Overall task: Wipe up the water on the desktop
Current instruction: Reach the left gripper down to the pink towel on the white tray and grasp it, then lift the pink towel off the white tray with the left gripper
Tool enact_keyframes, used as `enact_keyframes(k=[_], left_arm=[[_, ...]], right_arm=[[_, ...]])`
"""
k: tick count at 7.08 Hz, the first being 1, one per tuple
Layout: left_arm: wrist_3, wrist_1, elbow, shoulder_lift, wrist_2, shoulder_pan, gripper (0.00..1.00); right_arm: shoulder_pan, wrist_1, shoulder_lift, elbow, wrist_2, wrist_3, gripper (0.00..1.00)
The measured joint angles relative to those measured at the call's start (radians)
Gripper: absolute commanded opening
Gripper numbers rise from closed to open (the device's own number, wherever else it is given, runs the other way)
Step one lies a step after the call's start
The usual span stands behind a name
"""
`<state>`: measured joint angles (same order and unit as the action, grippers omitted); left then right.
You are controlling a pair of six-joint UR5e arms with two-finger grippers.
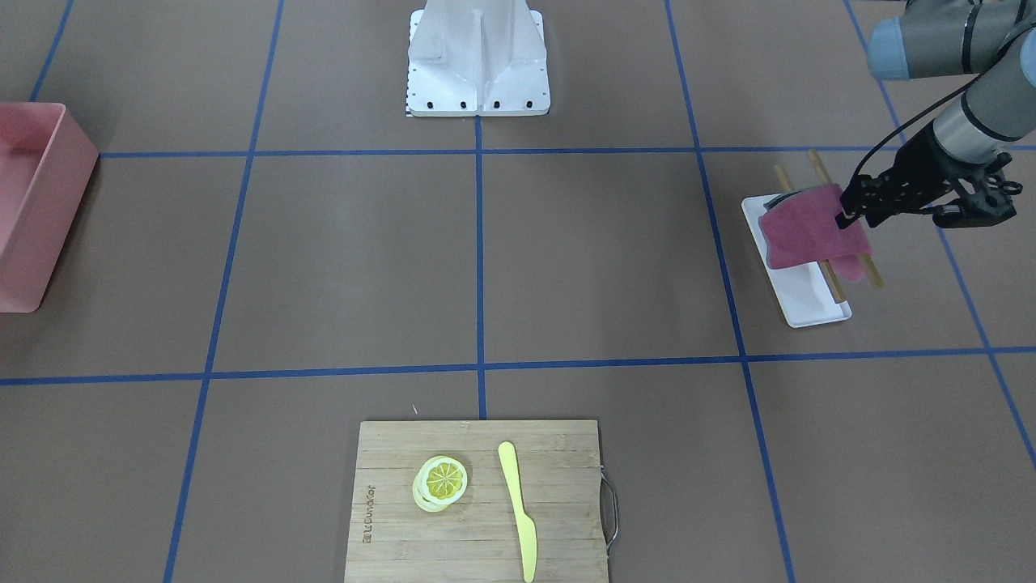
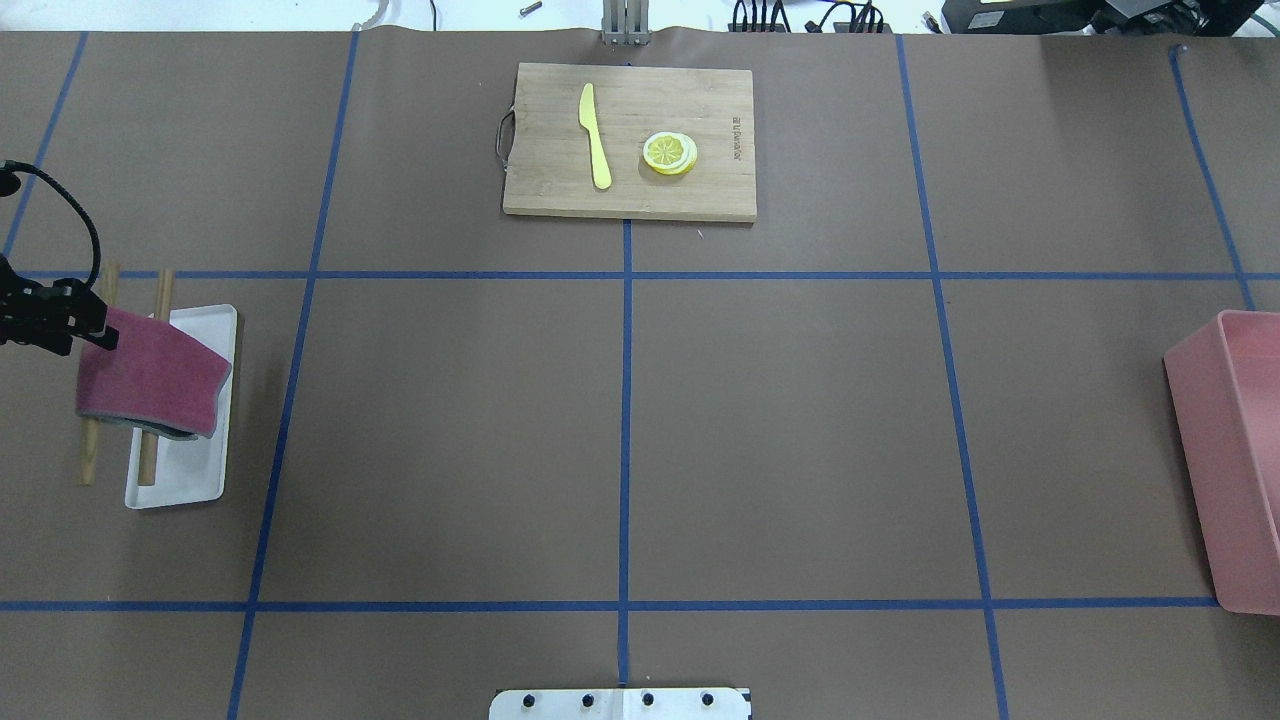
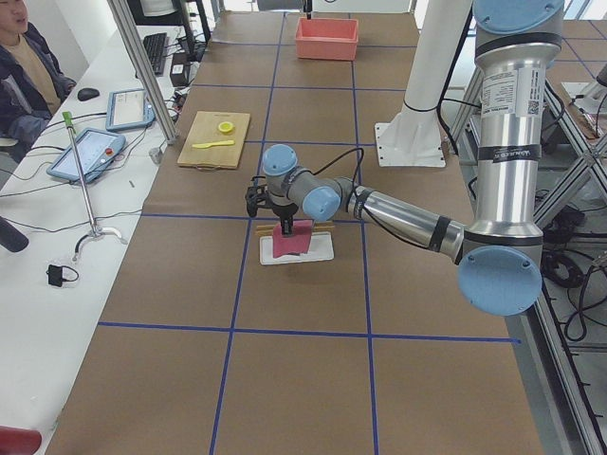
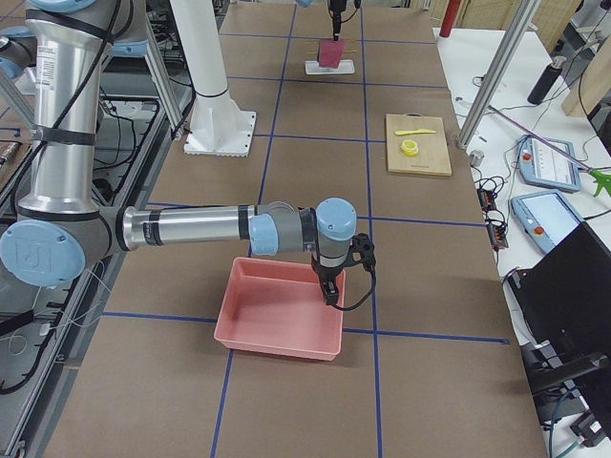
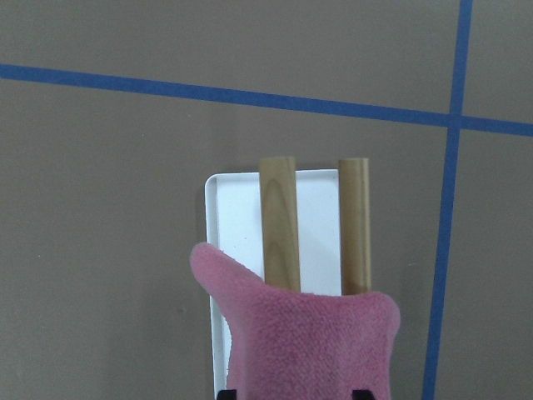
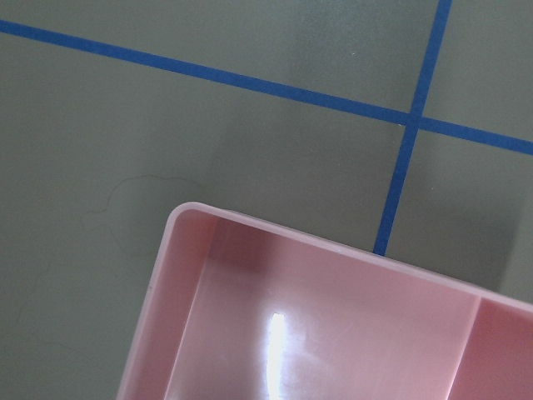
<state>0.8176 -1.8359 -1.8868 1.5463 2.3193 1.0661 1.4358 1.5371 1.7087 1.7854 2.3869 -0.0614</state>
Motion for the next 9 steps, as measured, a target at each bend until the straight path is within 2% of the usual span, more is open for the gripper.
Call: enact_keyframes(k=[4,5,7,9], left_arm=[[0.0,0.001,0.01,0.002,0.001,-0.005,0.54],[0.0,0.001,0.014,0.003,0.001,-0.007,0.48],[0.0,0.0,0.016,0.004,0.001,-0.01,0.04],[0.0,0.001,0.015,0.007,0.005,-0.01,0.0]], right_arm=[[0.0,0.0,0.001,-0.001,0.0,0.0,1.0],[0.0,0.0,0.001,-0.001,0.0,0.0,1.0],[0.0,0.0,0.001,-0.001,0.0,0.001,1.0],[0.0,0.0,0.002,-0.001,0.0,0.001,1.0]])
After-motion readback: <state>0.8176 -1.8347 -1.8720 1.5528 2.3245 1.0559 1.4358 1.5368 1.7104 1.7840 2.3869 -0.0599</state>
